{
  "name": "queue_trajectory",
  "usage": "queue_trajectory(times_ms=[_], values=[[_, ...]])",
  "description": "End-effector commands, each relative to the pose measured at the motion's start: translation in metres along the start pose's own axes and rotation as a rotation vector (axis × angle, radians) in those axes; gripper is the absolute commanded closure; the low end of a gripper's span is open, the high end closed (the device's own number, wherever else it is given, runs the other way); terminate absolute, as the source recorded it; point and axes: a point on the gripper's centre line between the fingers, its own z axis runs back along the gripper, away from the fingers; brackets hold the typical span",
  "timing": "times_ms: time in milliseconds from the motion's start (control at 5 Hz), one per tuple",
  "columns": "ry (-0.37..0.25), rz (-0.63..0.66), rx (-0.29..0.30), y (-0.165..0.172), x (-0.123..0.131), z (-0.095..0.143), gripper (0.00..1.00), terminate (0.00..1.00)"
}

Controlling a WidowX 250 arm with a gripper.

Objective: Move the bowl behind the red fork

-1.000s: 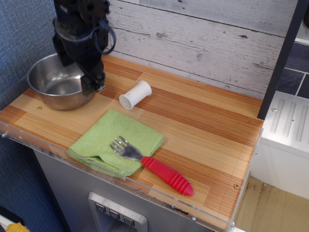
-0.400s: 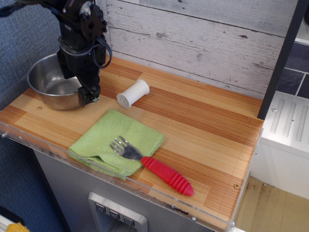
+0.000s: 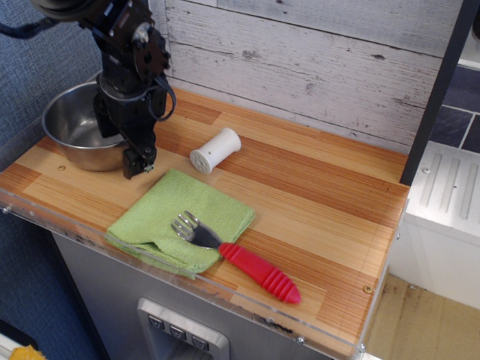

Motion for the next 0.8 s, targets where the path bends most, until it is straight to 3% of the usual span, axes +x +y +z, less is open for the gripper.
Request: queue_trajectory(times_ms=[0,600], values=[[-0.039,-0.014,0.011,0.0087,0.0076,0.0045,1.0,0.0],[-0.062,-0.02,0.019,0.0054,0.0086,0.0118,1.0,0.0]])
